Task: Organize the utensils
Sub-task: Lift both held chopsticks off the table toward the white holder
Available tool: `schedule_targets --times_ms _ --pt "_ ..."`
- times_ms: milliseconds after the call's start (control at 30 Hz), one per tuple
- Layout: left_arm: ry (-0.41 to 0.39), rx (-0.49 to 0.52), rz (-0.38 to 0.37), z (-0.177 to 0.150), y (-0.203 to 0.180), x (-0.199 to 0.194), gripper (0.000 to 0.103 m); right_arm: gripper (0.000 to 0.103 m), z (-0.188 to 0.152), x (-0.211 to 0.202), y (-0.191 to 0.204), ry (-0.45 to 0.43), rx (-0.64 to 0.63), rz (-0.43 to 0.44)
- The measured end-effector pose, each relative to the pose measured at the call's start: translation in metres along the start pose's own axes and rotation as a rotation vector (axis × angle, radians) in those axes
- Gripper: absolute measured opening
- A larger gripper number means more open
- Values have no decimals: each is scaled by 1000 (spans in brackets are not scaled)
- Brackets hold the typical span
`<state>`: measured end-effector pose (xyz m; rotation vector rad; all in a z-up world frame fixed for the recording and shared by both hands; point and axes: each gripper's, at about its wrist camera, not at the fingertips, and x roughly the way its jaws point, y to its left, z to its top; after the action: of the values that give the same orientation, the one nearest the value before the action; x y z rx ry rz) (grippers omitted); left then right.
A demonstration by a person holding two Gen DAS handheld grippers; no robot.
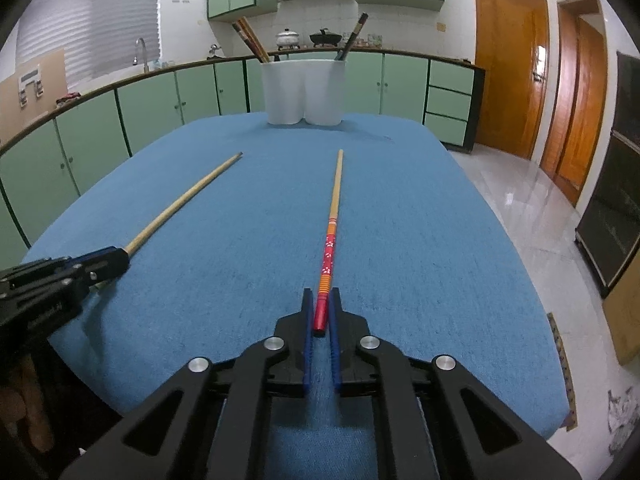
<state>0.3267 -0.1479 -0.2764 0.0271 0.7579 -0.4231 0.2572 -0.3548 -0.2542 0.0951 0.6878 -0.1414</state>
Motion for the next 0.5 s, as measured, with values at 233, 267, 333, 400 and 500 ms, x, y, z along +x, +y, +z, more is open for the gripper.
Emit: schedule_targets --times_ms 233,267,333,400,500 --pt "9 -80 -66 26 2 -36 6 6 31 -48 -9 -36 42 25" --pt "-1 -78 -69 31 1 -42 6 6 39 -57 -10 -43 32 26" --pt "-27 -70 -74 44 1 -57 6 6 55 -71 -11 -55 12 28" --pt "-58 -57 -75 60 2 -72 6 5 72 -81 -11 -60 -11 34" --pt "-95 -32 -72 85 3 -86 6 4 98 -90 -15 -56 -40 45"
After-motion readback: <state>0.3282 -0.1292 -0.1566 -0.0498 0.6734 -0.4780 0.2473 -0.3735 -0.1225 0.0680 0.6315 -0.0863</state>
